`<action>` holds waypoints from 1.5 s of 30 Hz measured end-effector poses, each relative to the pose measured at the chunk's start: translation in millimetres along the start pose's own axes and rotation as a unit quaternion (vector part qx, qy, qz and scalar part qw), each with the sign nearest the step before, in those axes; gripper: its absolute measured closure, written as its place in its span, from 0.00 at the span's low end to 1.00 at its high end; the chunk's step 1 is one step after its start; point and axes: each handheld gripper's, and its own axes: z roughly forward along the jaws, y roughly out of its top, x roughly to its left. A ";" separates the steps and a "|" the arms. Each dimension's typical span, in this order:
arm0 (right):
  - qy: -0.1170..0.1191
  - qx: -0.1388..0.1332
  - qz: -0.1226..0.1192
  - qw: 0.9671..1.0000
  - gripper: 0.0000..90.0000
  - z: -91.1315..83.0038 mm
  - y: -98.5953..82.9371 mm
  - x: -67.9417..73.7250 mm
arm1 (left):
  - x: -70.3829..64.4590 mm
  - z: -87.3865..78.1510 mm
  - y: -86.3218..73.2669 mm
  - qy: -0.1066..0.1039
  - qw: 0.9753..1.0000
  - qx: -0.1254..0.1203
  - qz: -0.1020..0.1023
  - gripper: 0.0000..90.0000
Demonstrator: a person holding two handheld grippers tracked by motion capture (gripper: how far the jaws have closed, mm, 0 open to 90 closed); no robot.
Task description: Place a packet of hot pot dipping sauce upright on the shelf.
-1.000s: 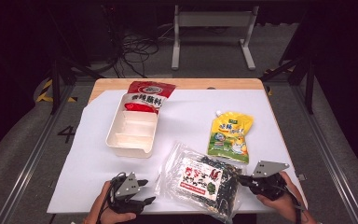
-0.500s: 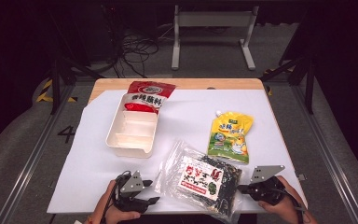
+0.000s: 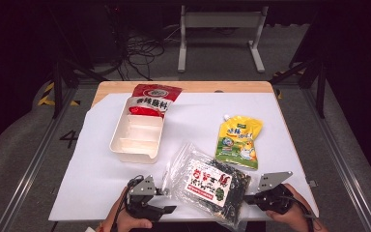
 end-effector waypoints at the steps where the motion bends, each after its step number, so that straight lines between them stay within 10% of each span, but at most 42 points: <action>1: 0.000 0.000 -0.001 1.000 1.00 0.6 0.6 0.7 | 2.0 1.5 2.5 -0.004 1.000 -0.010 -0.012 0.38; 9: -0.005 0.001 -0.006 1.000 1.00 6.1 7.2 5.4 | 9.5 23.2 29.0 -0.034 0.995 -0.064 -0.065 0.33; 17: -0.005 -0.004 -0.008 1.000 1.00 10.1 10.8 6.7 | 11.7 57.9 54.9 -0.024 0.995 -0.070 -0.068 0.35; 24: -0.003 -0.012 -0.005 1.000 1.00 12.3 11.5 6.3 | 26.2 77.7 67.9 -0.041 0.986 -0.125 -0.101 0.53; 33: -0.003 -0.033 -0.015 0.999 0.86 15.9 12.4 12.2 | 27.1 55.0 81.0 -0.061 0.984 -0.154 -0.062 0.82; 36: -0.001 -0.052 -0.020 0.998 0.76 14.5 13.7 13.4 | 27.8 30.9 88.9 -0.061 0.980 -0.185 -0.034 0.89; 45: -0.037 -0.098 0.011 0.994 0.60 4.3 8.2 2.8 | 20.8 -5.4 100.2 -0.004 0.981 -0.189 0.035 0.90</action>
